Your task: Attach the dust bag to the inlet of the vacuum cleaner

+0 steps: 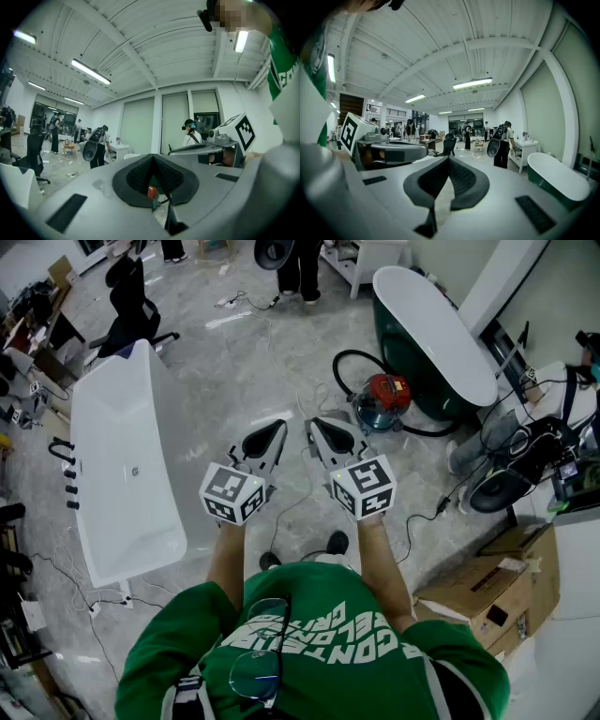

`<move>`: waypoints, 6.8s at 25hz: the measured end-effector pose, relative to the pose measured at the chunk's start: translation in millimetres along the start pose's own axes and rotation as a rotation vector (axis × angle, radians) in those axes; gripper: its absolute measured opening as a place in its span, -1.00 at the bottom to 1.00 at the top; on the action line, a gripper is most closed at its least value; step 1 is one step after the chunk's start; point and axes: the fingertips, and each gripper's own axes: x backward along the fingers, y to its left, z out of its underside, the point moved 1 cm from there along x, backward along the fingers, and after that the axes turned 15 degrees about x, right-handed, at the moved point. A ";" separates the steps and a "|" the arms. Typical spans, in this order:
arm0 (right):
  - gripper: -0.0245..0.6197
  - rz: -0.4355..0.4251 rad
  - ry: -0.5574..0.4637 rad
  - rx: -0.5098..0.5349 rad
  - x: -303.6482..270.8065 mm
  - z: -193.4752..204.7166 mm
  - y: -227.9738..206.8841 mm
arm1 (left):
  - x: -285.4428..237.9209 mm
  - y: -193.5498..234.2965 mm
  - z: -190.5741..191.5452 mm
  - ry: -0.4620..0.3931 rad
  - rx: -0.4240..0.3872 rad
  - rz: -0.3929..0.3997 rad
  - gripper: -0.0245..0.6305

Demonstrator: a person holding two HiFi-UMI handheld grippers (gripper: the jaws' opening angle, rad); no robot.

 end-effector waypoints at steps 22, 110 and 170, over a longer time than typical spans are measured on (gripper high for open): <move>-0.90 -0.023 0.005 -0.031 76.5 59.0 -148.1 | -137.1 -83.9 37.1 0.020 0.040 -0.063 -0.92; -0.90 0.667 0.252 -0.170 -76.1 153.7 -458.4 | -540.3 59.8 30.1 0.314 0.090 0.646 -0.92; -0.90 0.363 0.566 -0.304 -335.6 646.2 -330.9 | -535.7 380.5 492.8 0.701 0.104 0.703 -0.92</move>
